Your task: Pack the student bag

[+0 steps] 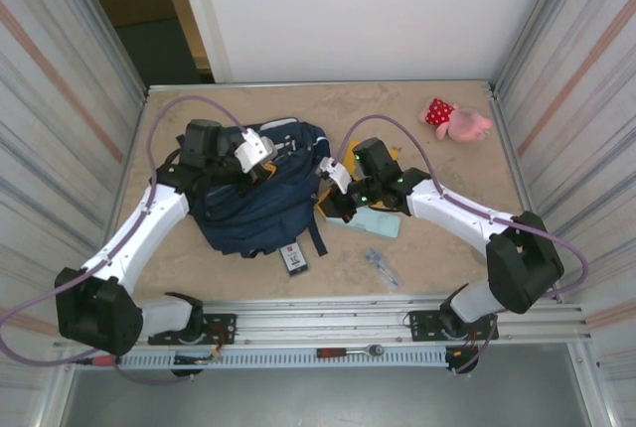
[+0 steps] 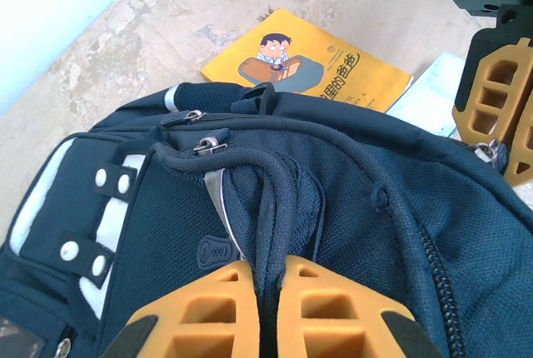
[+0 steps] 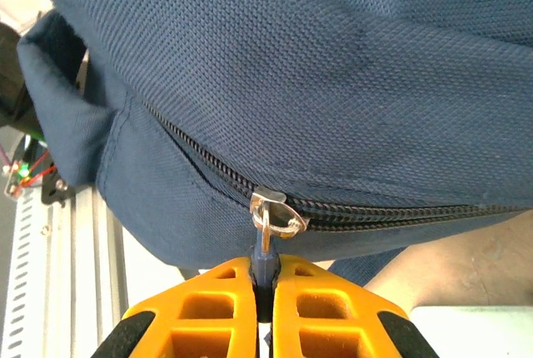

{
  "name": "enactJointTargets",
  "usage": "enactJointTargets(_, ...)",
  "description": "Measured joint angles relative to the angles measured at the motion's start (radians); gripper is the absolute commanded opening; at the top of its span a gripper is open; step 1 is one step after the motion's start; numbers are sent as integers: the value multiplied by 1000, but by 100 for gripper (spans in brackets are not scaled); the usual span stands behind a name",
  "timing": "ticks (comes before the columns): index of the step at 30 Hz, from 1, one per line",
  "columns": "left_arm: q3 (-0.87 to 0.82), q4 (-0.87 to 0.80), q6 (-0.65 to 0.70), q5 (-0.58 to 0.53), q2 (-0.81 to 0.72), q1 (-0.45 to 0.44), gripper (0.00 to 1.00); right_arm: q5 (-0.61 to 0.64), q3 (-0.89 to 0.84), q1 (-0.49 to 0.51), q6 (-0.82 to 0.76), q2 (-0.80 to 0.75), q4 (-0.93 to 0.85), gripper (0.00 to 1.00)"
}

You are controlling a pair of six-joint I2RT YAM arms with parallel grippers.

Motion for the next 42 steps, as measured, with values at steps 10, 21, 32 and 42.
enactJointTargets(10, 0, 24, -43, -31, 28, -43, 0, 41, 0, 39, 117, -1, 12, 4)
enactJointTargets(21, -2, 47, -59, 12, 27, -52, 0, 5, -15, 37, 176, 0, 96, 21)
enactJointTargets(32, -6, 69, -91, -32, 27, -75, 0, 14, -15, 22, 207, 12, 107, 0)
enactJointTargets(42, -32, 130, -215, -241, 27, -178, 0, 201, -15, 179, 270, -67, 10, 0)
